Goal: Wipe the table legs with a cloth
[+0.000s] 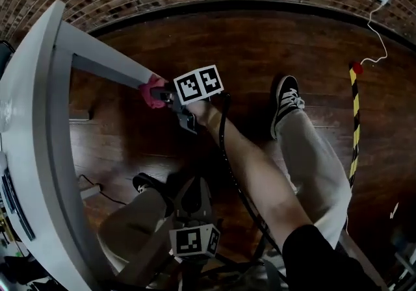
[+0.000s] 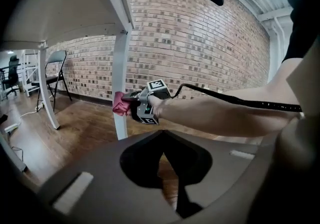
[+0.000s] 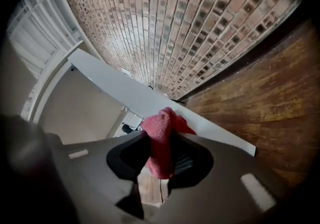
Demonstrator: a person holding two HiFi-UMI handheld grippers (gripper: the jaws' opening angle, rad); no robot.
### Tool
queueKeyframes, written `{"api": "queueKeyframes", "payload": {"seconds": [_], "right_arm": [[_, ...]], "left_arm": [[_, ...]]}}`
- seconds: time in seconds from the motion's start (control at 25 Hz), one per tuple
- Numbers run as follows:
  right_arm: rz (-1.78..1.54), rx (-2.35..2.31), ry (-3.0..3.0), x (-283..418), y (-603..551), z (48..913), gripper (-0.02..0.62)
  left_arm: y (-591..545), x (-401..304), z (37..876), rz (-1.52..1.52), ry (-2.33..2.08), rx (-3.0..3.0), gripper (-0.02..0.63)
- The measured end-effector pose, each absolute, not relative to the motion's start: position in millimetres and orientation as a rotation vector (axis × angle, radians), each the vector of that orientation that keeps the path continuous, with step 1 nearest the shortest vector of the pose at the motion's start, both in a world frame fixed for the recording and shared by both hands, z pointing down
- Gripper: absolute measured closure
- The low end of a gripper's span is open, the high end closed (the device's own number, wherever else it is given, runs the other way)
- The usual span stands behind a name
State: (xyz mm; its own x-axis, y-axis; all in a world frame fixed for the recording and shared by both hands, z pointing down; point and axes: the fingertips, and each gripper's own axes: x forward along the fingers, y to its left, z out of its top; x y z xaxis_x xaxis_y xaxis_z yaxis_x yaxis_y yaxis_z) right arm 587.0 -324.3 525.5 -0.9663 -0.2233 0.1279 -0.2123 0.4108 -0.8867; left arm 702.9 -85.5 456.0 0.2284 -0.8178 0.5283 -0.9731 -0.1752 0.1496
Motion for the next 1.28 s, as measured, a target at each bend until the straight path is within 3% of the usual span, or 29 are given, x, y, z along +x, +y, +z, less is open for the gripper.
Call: {"api": "queueKeyframes", "payload": {"seconds": [0.6,0.92,1.08,1.28], "right_arm": [[-1.965,-0.483,2.632,562.3,-309.9,726.5,0.497],[-2.147,-0.590,2.579,558.0,-308.6,810.3,0.495],[-2.169,-0.589,2.557,562.7,-307.3,812.6,0.497],[-2.025,-0.490,2.574,563.6,-316.9,732.9,0.499]], "left_arm": [[-99.6,678.1,535.4,0.641,-1.670,1.851,0.603],[-120.8,650.6,576.9,0.547,-1.742,1.603,0.603],[-126.3,651.3,587.3,0.560,-1.714,1.619,0.603],[-128.1,652.0,567.0,0.555,-1.739,1.663,0.603]]}}
